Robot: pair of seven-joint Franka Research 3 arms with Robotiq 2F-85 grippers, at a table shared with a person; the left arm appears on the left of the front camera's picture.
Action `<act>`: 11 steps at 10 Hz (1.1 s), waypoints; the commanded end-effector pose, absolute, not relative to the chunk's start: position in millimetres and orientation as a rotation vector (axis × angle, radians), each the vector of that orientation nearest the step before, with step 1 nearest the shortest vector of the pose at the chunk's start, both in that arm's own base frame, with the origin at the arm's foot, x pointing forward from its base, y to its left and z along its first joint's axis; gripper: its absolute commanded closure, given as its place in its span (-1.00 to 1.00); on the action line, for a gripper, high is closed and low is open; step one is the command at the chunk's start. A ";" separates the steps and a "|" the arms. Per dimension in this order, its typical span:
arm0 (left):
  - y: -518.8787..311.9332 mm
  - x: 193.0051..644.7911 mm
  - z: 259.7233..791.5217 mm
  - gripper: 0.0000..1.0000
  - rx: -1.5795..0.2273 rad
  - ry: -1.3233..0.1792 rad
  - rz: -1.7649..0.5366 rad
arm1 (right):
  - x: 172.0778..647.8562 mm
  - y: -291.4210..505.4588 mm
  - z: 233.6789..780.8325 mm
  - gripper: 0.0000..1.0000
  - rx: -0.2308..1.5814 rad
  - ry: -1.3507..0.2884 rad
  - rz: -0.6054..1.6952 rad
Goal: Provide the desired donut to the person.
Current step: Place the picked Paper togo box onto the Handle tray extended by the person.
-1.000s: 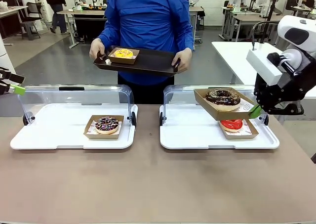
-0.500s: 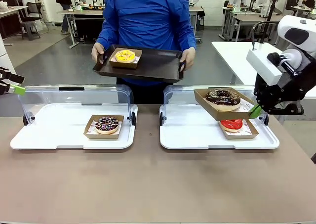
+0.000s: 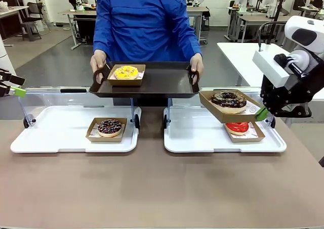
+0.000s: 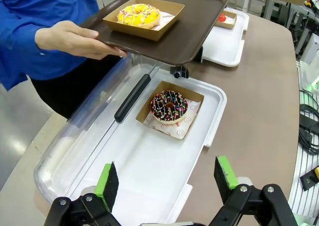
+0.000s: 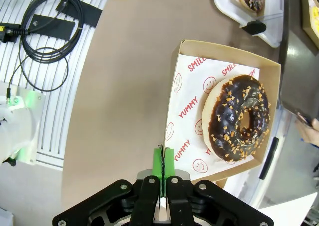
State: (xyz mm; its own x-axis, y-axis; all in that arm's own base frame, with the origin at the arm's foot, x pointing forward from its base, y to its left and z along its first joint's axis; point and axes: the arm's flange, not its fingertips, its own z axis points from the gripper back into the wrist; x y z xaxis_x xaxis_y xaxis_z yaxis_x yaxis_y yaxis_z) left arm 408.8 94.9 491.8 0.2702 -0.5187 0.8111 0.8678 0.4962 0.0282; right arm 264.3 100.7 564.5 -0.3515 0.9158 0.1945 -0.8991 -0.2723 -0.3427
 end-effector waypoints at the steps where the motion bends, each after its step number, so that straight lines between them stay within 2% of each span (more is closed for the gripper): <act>1: 95.7 408.0 491.6 -1.00 -0.487 -0.887 -0.980 | 263.8 99.2 561.7 1.00 -0.047 -0.466 1.878; 7: 95.7 408.0 491.6 -1.00 -0.487 -0.887 -0.980 | 264.3 100.7 564.5 0.97 -0.049 -0.470 1.872; 8: 95.7 408.0 491.6 -1.00 -0.487 -0.887 -0.980 | 282.3 137.0 591.1 0.97 -0.079 -0.520 1.867; 9: 95.7 408.0 491.6 -1.00 -0.487 -0.887 -0.980 | 308.1 174.5 612.5 0.97 -0.103 -0.497 1.847; 11: 95.7 408.0 491.6 -1.00 -0.487 -0.887 -0.980 | 362.9 243.4 638.5 0.97 -0.208 -0.453 1.659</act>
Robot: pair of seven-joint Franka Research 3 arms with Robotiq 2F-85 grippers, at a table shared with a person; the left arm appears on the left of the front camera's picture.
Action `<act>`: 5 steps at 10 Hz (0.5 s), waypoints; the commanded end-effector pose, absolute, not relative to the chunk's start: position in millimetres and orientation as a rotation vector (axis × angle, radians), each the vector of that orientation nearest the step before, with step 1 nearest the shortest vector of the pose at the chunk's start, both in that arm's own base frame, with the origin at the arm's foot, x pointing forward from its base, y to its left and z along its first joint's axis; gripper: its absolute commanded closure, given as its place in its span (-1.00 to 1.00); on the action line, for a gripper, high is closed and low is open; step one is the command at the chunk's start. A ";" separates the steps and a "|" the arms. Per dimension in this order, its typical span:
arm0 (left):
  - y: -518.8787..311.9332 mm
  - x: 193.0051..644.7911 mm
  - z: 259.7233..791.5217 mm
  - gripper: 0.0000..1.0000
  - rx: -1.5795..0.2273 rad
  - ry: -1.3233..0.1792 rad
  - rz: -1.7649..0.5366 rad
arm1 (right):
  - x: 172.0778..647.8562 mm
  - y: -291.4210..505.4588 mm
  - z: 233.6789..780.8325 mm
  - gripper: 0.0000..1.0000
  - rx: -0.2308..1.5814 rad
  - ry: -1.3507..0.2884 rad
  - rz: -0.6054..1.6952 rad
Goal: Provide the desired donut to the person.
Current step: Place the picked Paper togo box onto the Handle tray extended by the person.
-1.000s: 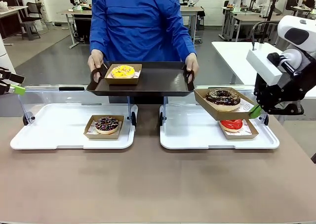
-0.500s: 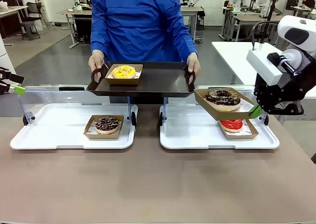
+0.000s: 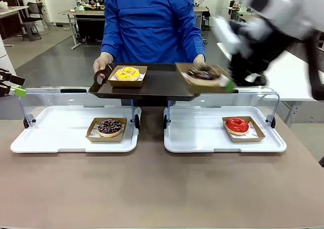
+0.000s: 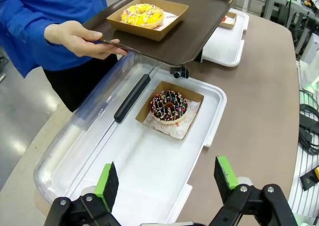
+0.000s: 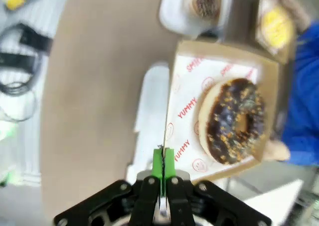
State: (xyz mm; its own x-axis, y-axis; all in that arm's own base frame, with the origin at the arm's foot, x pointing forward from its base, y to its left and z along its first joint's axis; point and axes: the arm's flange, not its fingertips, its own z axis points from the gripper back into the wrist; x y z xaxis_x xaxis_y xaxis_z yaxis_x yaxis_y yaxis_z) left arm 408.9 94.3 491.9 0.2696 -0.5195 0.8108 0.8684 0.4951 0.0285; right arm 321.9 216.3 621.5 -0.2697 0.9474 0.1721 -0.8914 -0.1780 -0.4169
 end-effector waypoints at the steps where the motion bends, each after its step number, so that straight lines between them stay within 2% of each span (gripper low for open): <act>1: 95.7 408.0 491.6 -1.00 -0.487 -0.887 -0.980 | 392.0 274.3 639.6 0.97 -0.228 -0.438 1.595; 3: 95.7 408.0 491.6 -1.00 -0.487 -0.887 -0.980 | 437.5 323.4 609.8 0.97 -0.235 -0.396 1.554; 5: 95.7 408.0 491.6 -1.00 -0.487 -0.887 -0.980 | 464.3 336.2 577.8 0.97 -0.218 -0.393 1.518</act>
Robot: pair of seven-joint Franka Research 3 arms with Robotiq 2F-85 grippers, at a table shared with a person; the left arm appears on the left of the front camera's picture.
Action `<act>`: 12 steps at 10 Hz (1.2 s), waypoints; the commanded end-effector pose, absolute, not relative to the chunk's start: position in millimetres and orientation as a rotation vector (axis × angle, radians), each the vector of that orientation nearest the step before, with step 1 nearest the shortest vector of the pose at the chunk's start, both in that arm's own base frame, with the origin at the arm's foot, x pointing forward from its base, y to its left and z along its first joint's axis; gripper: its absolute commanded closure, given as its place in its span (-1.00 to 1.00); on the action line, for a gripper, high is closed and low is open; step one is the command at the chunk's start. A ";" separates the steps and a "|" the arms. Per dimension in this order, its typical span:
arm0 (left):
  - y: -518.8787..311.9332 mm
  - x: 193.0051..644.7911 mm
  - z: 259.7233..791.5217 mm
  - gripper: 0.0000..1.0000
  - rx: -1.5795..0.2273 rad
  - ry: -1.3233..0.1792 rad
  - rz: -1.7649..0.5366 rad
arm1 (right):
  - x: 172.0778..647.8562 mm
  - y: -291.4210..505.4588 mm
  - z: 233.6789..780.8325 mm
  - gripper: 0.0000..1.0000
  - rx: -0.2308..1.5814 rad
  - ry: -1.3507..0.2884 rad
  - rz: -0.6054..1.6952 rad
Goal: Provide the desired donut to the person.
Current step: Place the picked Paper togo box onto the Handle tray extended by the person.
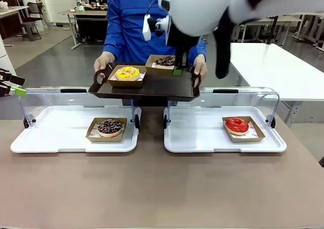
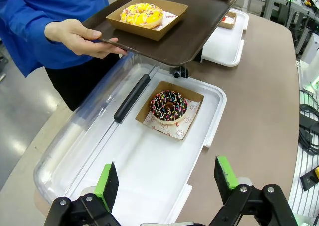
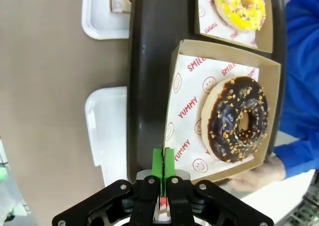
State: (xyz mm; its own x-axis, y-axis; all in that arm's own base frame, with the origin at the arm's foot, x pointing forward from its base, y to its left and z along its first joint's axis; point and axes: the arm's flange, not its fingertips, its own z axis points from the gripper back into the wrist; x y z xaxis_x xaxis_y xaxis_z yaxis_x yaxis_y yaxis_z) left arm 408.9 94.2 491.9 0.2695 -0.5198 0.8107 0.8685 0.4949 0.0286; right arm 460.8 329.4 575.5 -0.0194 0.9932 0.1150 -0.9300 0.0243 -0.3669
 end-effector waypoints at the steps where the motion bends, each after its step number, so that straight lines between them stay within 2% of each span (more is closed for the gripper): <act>1: 95.7 408.0 491.6 -1.00 -0.487 -0.887 -0.980 | 478.5 337.0 562.2 0.97 -0.249 -0.413 1.525; 3: 95.7 408.0 491.6 -1.00 -0.487 -0.887 -0.980 | 499.7 337.0 536.6 0.97 -0.316 -0.411 1.523; 6: 95.7 408.0 491.6 -1.00 -0.487 -0.887 -0.980 | 518.1 328.1 519.9 0.97 -0.320 -0.390 1.506; 7: 95.7 408.0 491.6 -1.00 -0.487 -0.887 -0.980 | 518.0 324.6 521.6 -0.16 -0.284 -0.402 1.512; 8: 95.7 408.0 491.6 -1.00 -0.487 -0.887 -0.980 | 515.1 320.6 527.7 -0.23 -0.279 -0.407 1.510; 9: 95.7 408.0 491.6 -1.00 -0.487 -0.887 -0.980 | 513.3 316.0 533.6 -1.00 -0.282 -0.416 1.510; 11: 95.7 408.0 491.6 -1.00 -0.487 -0.887 -0.980 | 512.5 311.4 538.7 -1.00 -0.274 -0.411 1.520; 12: 95.7 408.0 491.6 -1.00 -0.487 -0.887 -0.980 | 512.9 311.0 540.4 -0.73 -0.261 -0.409 1.525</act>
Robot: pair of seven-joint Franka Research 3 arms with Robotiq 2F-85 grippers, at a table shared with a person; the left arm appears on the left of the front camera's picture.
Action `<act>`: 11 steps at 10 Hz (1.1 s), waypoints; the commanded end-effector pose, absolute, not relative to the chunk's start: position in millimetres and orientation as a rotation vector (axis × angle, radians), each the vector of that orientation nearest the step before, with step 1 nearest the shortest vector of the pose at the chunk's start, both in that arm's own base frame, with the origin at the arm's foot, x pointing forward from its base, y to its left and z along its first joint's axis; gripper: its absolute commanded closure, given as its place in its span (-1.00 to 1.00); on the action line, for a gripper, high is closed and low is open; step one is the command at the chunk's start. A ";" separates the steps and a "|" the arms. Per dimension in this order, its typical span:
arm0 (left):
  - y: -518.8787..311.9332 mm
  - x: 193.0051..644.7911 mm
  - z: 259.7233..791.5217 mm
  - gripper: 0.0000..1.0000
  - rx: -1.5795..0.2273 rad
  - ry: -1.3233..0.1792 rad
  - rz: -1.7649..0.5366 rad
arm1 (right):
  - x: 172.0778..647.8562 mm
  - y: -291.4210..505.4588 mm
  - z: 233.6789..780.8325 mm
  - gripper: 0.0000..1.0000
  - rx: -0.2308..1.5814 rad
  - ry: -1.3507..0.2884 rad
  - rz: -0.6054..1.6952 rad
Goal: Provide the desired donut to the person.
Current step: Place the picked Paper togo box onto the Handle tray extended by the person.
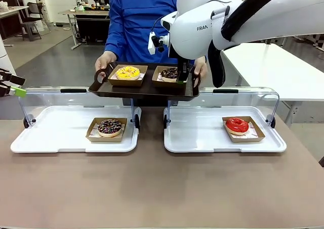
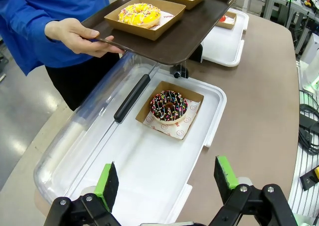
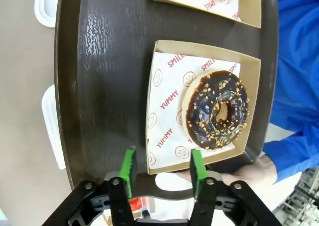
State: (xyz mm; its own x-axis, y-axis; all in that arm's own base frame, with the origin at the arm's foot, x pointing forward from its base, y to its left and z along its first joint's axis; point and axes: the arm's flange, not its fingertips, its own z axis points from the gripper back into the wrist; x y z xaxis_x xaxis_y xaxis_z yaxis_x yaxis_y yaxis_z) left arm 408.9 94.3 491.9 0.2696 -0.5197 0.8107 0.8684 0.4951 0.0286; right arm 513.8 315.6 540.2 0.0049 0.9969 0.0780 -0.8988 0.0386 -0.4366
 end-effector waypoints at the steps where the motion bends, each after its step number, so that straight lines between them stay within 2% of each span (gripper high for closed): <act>1: 95.7 408.0 491.6 -1.00 -0.487 -0.887 -0.980 | 512.4 310.9 543.2 -0.93 -0.231 -0.411 1.525; 2: 95.7 408.0 491.6 -1.00 -0.487 -0.887 -0.980 | 511.5 310.1 544.5 -1.00 -0.217 -0.404 1.535; 6: 95.7 408.0 491.6 -1.00 -0.487 -0.887 -0.980 | 504.5 307.5 559.3 -1.00 -0.174 -0.400 1.589; 8: 95.7 408.0 491.6 -1.00 -0.487 -0.887 -0.980 | 504.7 307.4 578.6 -1.00 -0.126 -0.398 1.525; 9: 95.7 408.0 491.6 -1.00 -0.487 -0.887 -0.980 | 502.6 313.0 556.5 -1.00 -0.195 -0.407 1.570; 11: 95.7 408.0 491.6 -1.00 -0.487 -0.887 -0.980 | 502.6 313.0 556.5 -1.00 -0.195 -0.407 1.570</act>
State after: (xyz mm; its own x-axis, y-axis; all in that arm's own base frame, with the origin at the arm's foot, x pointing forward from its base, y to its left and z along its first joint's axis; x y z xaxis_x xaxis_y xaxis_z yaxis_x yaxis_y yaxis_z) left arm 408.9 94.3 491.9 0.2696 -0.5197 0.8107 0.8683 0.4951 0.0286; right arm 502.6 313.5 563.0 -0.0399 0.9906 0.1311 -0.9329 0.0100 -0.3600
